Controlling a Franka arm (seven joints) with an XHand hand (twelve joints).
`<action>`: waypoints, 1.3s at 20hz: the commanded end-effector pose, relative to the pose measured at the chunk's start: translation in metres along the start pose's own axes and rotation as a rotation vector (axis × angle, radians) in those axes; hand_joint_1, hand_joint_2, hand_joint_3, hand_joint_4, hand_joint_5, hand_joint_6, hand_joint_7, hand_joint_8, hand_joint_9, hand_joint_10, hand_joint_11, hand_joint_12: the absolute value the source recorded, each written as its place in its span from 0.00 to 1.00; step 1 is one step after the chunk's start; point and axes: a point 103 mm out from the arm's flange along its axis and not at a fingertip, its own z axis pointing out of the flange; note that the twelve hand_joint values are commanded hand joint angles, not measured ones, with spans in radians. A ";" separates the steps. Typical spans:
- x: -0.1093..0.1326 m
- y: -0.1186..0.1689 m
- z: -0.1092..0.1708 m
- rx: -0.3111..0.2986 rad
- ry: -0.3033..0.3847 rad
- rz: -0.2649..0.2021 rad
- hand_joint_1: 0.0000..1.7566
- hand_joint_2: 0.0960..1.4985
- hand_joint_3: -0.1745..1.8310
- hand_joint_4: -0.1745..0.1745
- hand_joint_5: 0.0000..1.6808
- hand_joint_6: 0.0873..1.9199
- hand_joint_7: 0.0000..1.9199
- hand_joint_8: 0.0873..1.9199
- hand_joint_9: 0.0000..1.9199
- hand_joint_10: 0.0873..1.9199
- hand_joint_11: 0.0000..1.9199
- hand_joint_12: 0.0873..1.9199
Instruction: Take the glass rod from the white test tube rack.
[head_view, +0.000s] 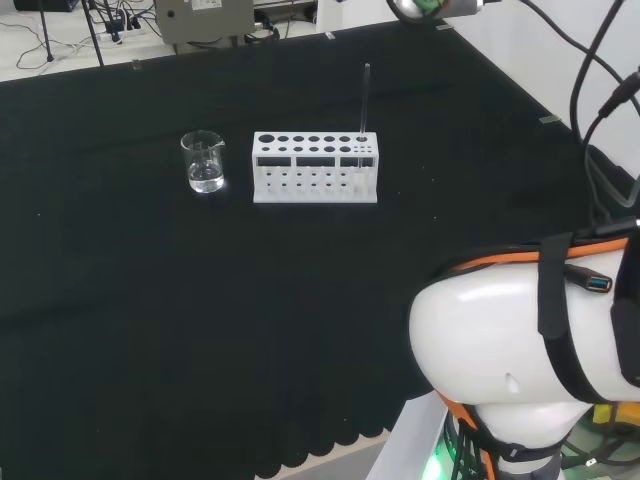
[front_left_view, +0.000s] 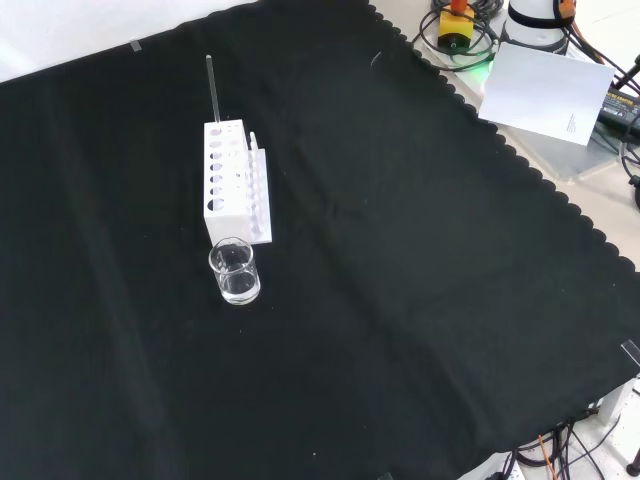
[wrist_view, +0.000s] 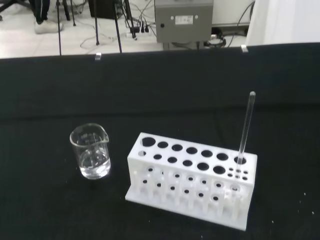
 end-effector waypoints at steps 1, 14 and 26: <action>-0.009 0.007 0.000 -0.002 0.023 0.011 0.37 0.56 0.39 0.00 0.04 0.00 0.00 0.31 0.08 0.44 0.00 0.70; -0.056 0.075 -0.029 -0.028 0.064 0.045 0.37 0.55 0.40 0.00 0.06 0.00 0.01 0.44 0.13 0.45 0.01 0.75; -0.084 0.135 -0.009 -0.005 0.060 0.042 0.37 0.55 0.40 0.00 0.07 0.00 0.03 0.45 0.17 0.46 0.03 0.75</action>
